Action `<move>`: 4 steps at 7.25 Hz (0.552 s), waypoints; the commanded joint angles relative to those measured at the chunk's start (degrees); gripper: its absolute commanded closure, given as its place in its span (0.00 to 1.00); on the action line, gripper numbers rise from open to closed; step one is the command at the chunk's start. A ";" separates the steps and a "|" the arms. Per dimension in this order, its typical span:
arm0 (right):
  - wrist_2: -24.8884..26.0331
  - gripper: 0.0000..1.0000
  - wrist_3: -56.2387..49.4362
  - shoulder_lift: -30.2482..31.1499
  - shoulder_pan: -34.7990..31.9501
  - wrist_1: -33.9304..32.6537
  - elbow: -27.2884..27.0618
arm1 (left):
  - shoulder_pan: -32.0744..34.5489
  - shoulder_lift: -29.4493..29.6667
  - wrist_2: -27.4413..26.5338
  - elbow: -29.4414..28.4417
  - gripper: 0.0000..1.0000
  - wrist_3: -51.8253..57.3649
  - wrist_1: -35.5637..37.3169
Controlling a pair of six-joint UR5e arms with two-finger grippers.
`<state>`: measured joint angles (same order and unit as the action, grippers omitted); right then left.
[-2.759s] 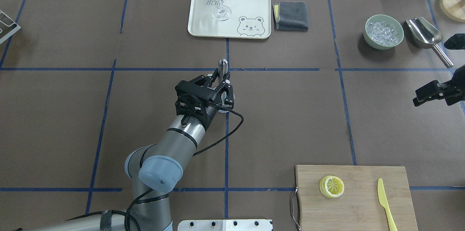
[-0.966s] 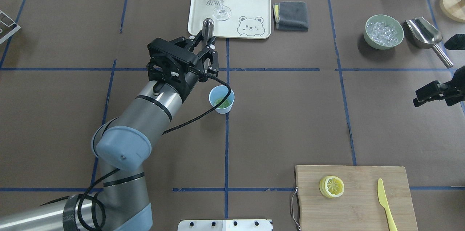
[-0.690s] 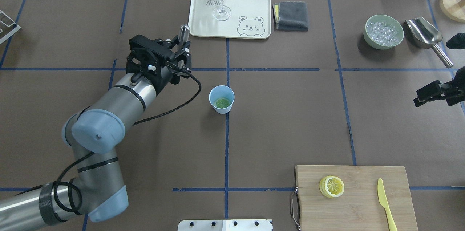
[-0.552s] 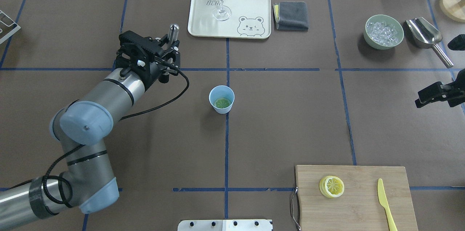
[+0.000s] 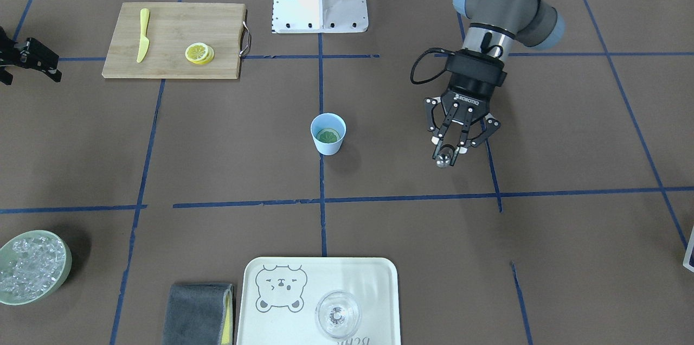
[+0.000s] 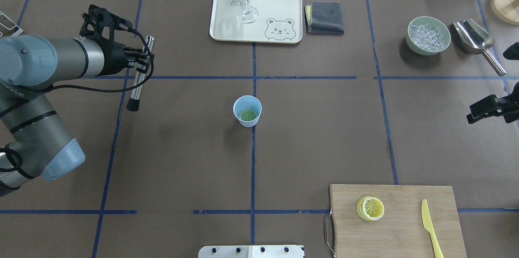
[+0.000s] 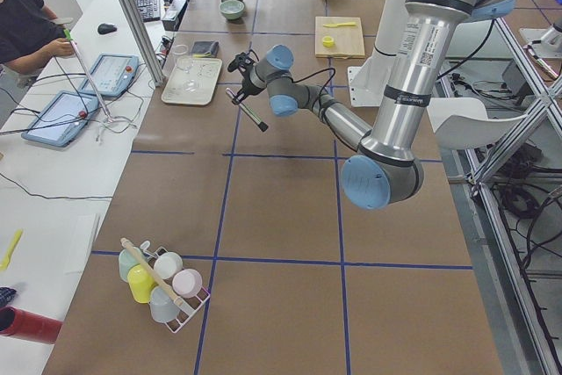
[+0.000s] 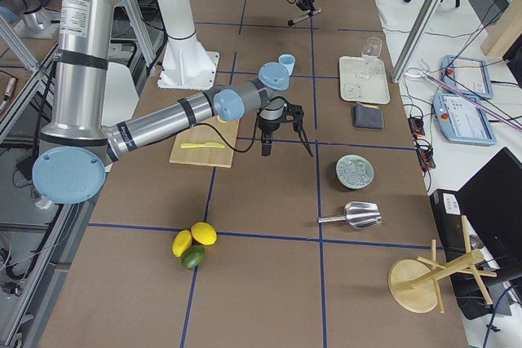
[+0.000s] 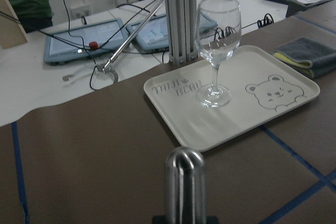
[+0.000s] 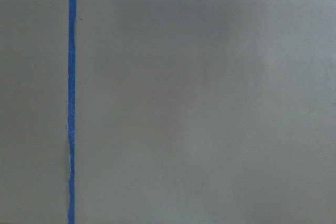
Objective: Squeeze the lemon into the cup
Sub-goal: 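Lift the muddler out of the cup and carry it back toward its spot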
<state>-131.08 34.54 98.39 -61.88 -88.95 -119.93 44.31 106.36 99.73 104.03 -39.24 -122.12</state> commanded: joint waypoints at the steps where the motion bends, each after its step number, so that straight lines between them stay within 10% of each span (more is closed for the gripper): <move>1: 0.13 0.00 -0.09 0.39 0.00 0.00 0.23 | 5.49 -1.41 10.42 4.77 1.00 -2.58 21.46; 4: 0.13 0.00 -0.09 0.57 0.00 0.00 0.31 | 7.02 -6.69 19.96 -2.03 1.00 -3.66 24.74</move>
<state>-130.96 34.46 98.88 -61.84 -88.95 -119.70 50.95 101.22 116.92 105.75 -42.97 -98.14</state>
